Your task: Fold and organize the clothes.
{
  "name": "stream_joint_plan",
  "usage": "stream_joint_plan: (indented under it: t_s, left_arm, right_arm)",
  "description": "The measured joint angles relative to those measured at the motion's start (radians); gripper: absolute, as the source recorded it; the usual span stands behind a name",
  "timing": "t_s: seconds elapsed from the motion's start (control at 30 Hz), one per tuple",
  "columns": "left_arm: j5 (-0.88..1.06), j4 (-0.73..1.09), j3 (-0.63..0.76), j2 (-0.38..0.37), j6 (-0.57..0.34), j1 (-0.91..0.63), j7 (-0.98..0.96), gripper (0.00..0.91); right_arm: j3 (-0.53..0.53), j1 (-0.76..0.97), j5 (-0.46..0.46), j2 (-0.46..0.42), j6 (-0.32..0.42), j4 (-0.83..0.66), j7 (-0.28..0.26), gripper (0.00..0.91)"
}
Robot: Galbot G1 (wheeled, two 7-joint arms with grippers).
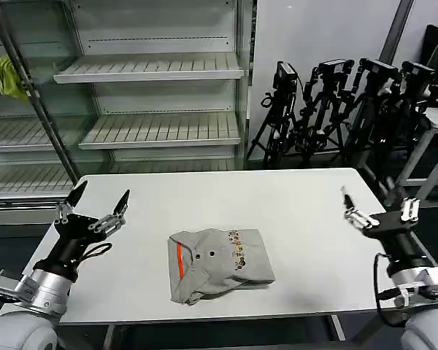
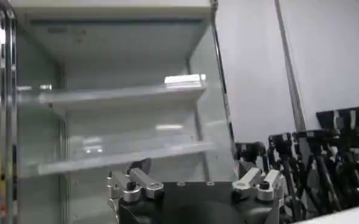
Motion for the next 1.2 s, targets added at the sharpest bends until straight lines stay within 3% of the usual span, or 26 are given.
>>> stream_joint_plan:
  t_s: [0.43, 1.2]
  left_arm:
    - [0.01, 0.004, -0.031, 0.023, -0.018, -0.045, 0.016, 0.907]
    - [-0.007, 0.005, -0.026, 0.026, -0.015, -0.053, 0.02, 0.907]
  right_arm:
    - [0.09, -0.001, -0.073, 0.065, 0.06, -0.002, -0.025, 0.907]
    - [0.13, -0.006, -0.091, 0.092, 0.105, -0.015, -0.081, 0.907]
